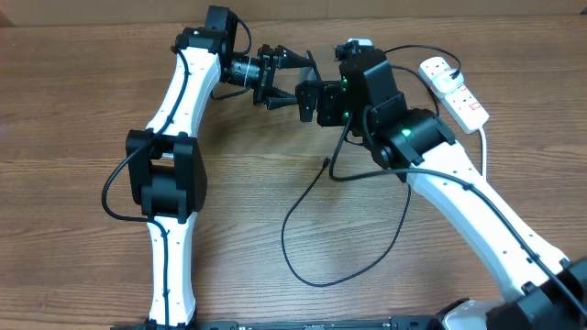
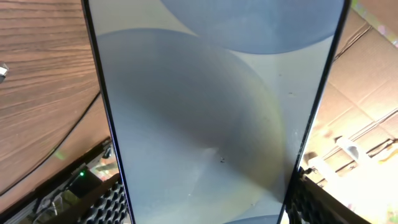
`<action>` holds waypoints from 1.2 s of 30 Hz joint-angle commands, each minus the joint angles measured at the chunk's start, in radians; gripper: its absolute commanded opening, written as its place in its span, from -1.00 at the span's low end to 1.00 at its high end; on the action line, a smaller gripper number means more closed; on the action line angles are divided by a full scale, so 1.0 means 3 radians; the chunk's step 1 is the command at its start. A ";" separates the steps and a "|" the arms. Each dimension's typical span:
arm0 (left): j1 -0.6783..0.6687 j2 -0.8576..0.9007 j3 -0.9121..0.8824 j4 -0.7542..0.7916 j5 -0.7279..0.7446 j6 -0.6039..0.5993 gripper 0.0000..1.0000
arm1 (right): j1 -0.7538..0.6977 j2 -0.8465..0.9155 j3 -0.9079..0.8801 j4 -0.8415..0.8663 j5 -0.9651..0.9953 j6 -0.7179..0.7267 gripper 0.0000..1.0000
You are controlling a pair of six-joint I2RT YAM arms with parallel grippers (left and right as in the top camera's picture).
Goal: Plug charger to phone and switch on socket
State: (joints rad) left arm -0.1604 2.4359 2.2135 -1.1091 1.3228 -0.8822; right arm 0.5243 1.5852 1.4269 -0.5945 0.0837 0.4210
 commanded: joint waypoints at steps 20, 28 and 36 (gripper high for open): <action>-0.0081 -0.0010 0.0095 0.0075 0.0027 -0.0116 0.22 | -0.0005 0.0422 0.0085 0.0247 0.0285 0.0268 0.40; -0.0102 -0.0010 0.0095 0.0165 -0.0128 -0.0170 0.22 | 0.0000 0.0422 0.0085 0.0256 0.0306 0.0287 0.23; -0.0103 -0.0010 0.0095 0.0406 -0.0298 -0.0352 0.21 | 0.0069 0.0422 0.0085 0.0240 0.0333 0.0446 -0.02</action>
State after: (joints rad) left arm -0.1837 2.4359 2.2135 -1.0061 1.2221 -0.9489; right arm 0.5335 1.7069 1.4269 -0.5243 0.1654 0.5278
